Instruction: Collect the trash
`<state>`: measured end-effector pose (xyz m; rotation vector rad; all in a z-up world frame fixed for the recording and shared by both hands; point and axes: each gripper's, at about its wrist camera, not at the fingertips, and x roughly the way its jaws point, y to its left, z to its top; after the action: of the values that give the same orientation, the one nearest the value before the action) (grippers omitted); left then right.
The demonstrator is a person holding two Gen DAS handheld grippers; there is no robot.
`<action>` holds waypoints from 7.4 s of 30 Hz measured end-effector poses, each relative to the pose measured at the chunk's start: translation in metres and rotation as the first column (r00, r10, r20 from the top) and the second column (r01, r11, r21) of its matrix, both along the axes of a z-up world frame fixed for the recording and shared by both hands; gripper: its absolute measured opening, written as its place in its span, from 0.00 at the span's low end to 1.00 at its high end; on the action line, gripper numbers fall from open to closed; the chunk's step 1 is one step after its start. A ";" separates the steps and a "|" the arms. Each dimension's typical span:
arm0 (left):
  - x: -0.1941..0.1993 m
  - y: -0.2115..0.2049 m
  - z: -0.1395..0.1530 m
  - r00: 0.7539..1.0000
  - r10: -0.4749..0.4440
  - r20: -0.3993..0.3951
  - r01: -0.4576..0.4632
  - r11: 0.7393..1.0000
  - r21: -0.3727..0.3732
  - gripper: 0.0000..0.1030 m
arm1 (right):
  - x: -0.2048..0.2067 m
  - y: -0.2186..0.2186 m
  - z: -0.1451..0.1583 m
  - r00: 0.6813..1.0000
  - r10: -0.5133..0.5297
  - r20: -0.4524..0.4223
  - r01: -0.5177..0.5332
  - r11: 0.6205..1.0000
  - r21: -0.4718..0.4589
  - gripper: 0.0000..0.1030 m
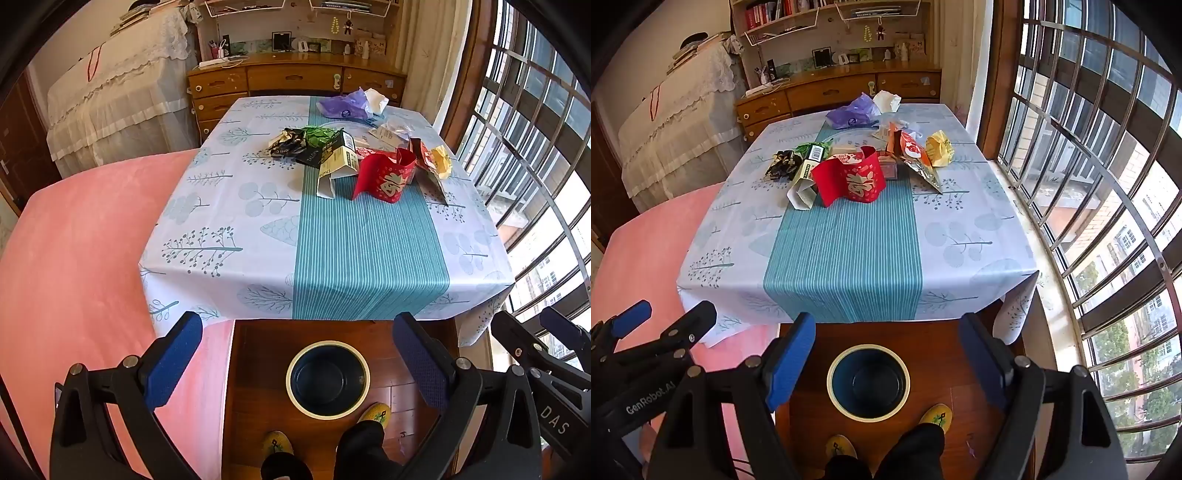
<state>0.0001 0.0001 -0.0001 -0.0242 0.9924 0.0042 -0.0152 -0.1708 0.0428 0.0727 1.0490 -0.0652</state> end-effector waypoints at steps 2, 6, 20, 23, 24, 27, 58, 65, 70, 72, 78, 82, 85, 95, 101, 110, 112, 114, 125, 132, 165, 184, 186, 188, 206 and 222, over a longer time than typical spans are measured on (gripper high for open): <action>0.000 0.000 0.000 1.000 -0.002 0.001 0.002 1.000 -0.003 0.99 | 0.000 0.001 0.001 1.000 -0.002 0.002 0.002 1.000 0.000 0.78; 0.000 0.000 -0.001 1.000 -0.001 0.001 0.001 1.000 0.001 0.99 | 0.000 0.001 0.003 1.000 -0.005 0.006 0.005 1.000 -0.001 0.78; 0.000 0.000 0.000 1.000 0.000 0.001 0.000 1.000 0.008 0.99 | 0.002 0.006 0.003 1.000 -0.008 -0.001 0.008 1.000 -0.030 0.78; 0.000 0.000 0.001 1.000 -0.002 0.000 0.002 1.000 0.004 0.99 | 0.001 0.007 0.002 1.000 -0.008 0.000 0.008 1.000 -0.030 0.78; -0.001 0.000 0.001 1.000 -0.003 0.000 0.003 1.000 0.002 0.99 | 0.001 0.007 0.002 1.000 -0.008 -0.001 0.008 0.999 -0.031 0.78; -0.001 0.003 -0.001 1.000 -0.008 0.004 0.008 1.000 0.001 0.99 | 0.002 0.008 0.003 1.000 -0.007 -0.002 0.007 0.999 -0.032 0.78; 0.003 0.018 0.005 0.999 -0.018 0.032 0.019 1.000 -0.024 0.99 | -0.003 0.017 0.017 0.999 -0.024 0.047 0.027 0.997 -0.066 0.78; 0.003 0.021 0.006 0.998 -0.039 0.039 0.040 0.999 -0.025 0.99 | -0.007 0.018 0.016 0.997 -0.059 0.058 0.062 0.996 -0.058 0.78; 0.006 0.022 0.007 0.997 -0.064 0.048 0.065 0.998 -0.023 0.99 | -0.009 0.018 0.014 0.994 -0.096 0.056 0.099 0.994 -0.047 0.78; 0.008 0.023 0.008 0.996 -0.071 0.057 0.073 0.997 -0.029 0.99 | -0.009 0.019 0.014 0.992 -0.109 0.059 0.112 0.993 -0.045 0.78; 0.019 0.023 0.014 0.992 -0.086 0.088 0.091 0.994 -0.059 0.99 | -0.006 0.013 0.018 0.985 -0.153 0.077 0.156 0.987 -0.044 0.78; 0.032 0.019 0.017 0.990 -0.095 0.101 0.103 0.991 -0.082 0.99 | 0.001 0.005 0.021 0.980 -0.181 0.082 0.184 0.982 -0.036 0.78; 0.045 0.015 0.017 0.990 -0.096 0.104 0.107 0.989 -0.099 0.99 | 0.010 -0.004 0.021 0.977 -0.198 0.083 0.200 0.979 -0.024 0.78; 0.109 -0.023 0.022 0.985 -0.018 0.169 0.028 0.998 -0.059 0.99 | 0.103 -0.050 0.003 0.990 -0.122 0.067 0.121 0.992 0.020 0.78; 0.157 -0.049 0.018 0.990 0.092 0.111 -0.084 0.994 -0.073 0.99 | 0.176 -0.084 -0.009 1.000 0.010 0.021 -0.011 0.998 0.066 0.78; 0.208 -0.066 -0.008 0.956 0.282 -0.083 -0.293 0.933 -0.207 0.99 | 0.268 -0.123 -0.036 0.983 0.166 -0.074 -0.149 0.970 0.194 0.78; 0.216 -0.069 -0.016 0.938 0.321 -0.132 -0.344 0.911 -0.227 0.99 | 0.288 -0.125 -0.044 0.978 0.187 -0.096 -0.163 0.963 0.215 0.78; 0.221 -0.074 -0.022 0.926 0.340 -0.167 -0.373 0.893 -0.250 0.99 | 0.308 -0.123 -0.052 0.971 0.205 -0.120 -0.174 0.957 0.230 0.78; 0.243 -0.103 -0.040 0.936 0.263 -0.234 -0.316 0.921 -0.228 0.99 | 0.366 -0.095 -0.111 0.906 0.239 -0.350 -0.152 0.954 0.257 0.78; 0.246 -0.106 -0.042 0.947 0.220 -0.233 -0.275 0.931 -0.240 0.99 | 0.357 -0.088 -0.127 0.873 0.284 -0.396 -0.221 0.955 0.196 0.78; 0.304 -0.131 -0.113 0.859 0.225 -0.461 -0.395 0.863 -0.314 0.16 | 0.313 -0.151 -0.136 0.842 0.387 -0.376 -0.196 0.868 0.456 0.02; 0.205 -0.101 -0.041 0.977 -0.070 -0.200 -0.010 0.928 -0.373 0.07 | 0.228 -0.130 -0.077 0.817 0.483 -0.315 -0.259 0.796 0.548 0.02; 0.187 -0.094 -0.035 0.977 -0.106 -0.185 0.041 0.945 -0.325 0.07 | 0.211 -0.120 -0.071 0.819 0.484 -0.307 -0.262 0.792 0.552 0.02; 0.167 -0.084 -0.033 0.975 -0.144 -0.170 0.089 0.952 -0.294 0.07 | 0.193 -0.111 -0.066 0.824 0.480 -0.302 -0.258 0.792 0.554 0.02; 0.001 0.020 -0.108 0.947 -0.238 -0.214 0.159 0.930 -0.331 0.07 | 0.008 0.001 -0.109 0.814 0.400 -0.421 -0.122 0.826 0.550 0.02; -0.009 0.002 -0.299 0.925 -0.200 -0.325 0.072 0.928 -0.366 0.08 | -0.009 0.018 -0.320 0.758 0.309 -0.574 0.030 0.863 0.504 0.02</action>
<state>-0.0089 0.0017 -0.2987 -0.2887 1.3490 -0.3088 -0.0240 -0.1527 -0.2774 0.4584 1.7482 0.3513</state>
